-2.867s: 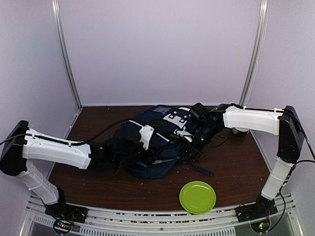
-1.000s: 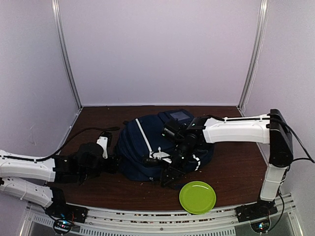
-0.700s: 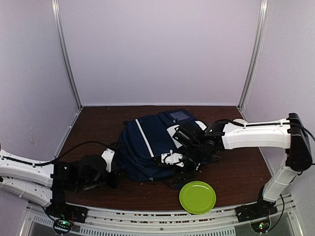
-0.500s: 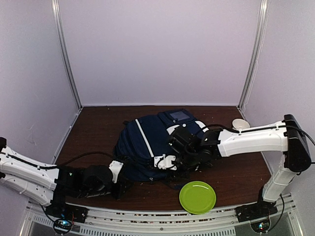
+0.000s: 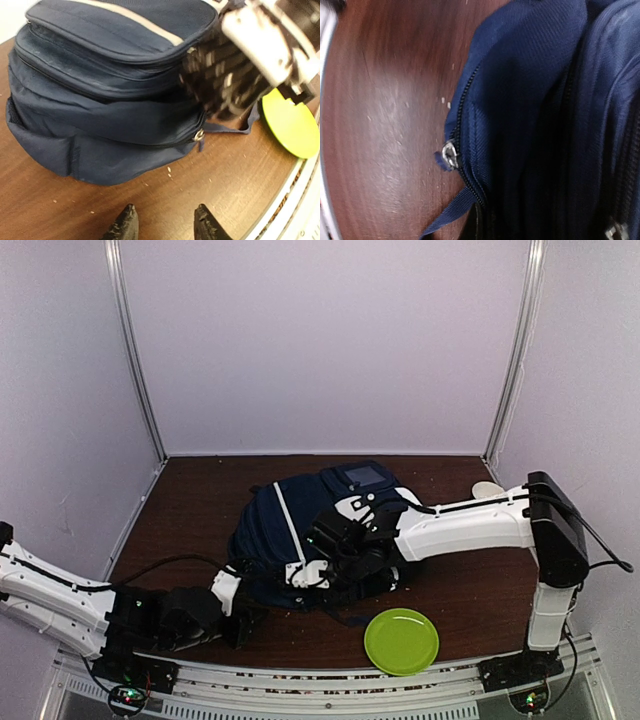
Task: Pack the student bag
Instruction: Pick up the student bag from the center of the board, then grab the largest pocket of the student bag.
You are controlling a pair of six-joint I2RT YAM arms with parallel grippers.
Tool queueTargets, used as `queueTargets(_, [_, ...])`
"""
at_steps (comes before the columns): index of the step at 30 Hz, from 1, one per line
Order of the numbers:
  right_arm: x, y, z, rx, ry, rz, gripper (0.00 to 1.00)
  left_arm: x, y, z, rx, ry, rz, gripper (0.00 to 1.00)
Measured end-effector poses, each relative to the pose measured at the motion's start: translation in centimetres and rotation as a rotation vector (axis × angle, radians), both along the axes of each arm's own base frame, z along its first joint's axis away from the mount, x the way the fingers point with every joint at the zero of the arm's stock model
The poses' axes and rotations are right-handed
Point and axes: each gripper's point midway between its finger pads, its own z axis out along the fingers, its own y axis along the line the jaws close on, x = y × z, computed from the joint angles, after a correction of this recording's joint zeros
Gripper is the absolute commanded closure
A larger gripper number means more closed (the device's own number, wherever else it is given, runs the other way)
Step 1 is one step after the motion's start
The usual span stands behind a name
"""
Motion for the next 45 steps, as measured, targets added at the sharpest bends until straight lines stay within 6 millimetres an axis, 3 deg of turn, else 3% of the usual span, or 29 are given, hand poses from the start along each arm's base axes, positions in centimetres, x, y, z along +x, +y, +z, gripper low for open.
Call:
queueTargets(2, [0.1,1.1,1.6,0.035,0.020,-0.008,1.00,0.2,0.1,0.4,-0.001,-0.022,0.011,0.31])
queueTargets(3, [0.2,1.8,2.5,0.058,0.031,-0.011,1.00,0.3,0.2,0.5,0.000,-0.030,0.015,0.11])
queueTargets(4, [0.2,2.4,3.3,0.077,0.038,-0.013,1.00,0.3,0.2,0.6,-0.001,-0.036,0.020,0.04])
queueTargets(5, [0.3,3.2,4.0,0.098,0.047,-0.015,1.00,0.2,0.2,0.6,0.003,-0.043,0.019,0.04])
queueTargets(8, [0.5,4.7,5.3,0.144,0.068,-0.025,1.00,0.0,-0.5,0.7,0.014,-0.049,0.011,0.13])
queueTargets(12, [0.5,5.2,4.9,0.143,0.113,-0.043,1.00,0.4,-1.1,0.8,0.036,-0.055,0.041,0.26])
queueTargets(18, [0.3,5.2,4.7,0.147,0.170,-0.067,1.00,1.6,0.5,0.9,0.069,-0.076,0.159,0.31])
queueTargets(21, [0.3,5.2,4.7,0.156,0.197,-0.081,1.00,1.8,0.6,1.1,0.061,-0.096,0.165,0.45])
queueTargets(23, [0.4,5.2,4.8,0.166,0.222,-0.091,1.00,1.8,0.7,1.3,0.042,-0.112,0.158,0.46])
queueTargets(27, [0.9,5.0,5.1,0.193,0.278,-0.113,1.00,2.0,2.4,2.1,-0.032,-0.165,0.172,0.35])
queueTargets(31, [1.2,4.8,5.4,0.219,0.336,-0.133,1.00,2.5,4.3,2.1,-0.044,-0.245,0.191,0.37])
queueTargets(36, [1.1,5.1,6.2,0.245,0.393,-0.153,1.00,2.8,2.6,2.4,0.017,-0.318,0.145,0.55])
queueTargets(42, [1.5,5.5,7.5,0.283,0.434,-0.173,1.00,3.2,-1.0,3.6,0.048,-0.339,0.112,0.48])
queueTargets(45, [1.4,5.5,7.5,0.284,0.446,-0.179,1.00,3.9,-1.4,4.1,0.041,-0.336,0.130,0.47])
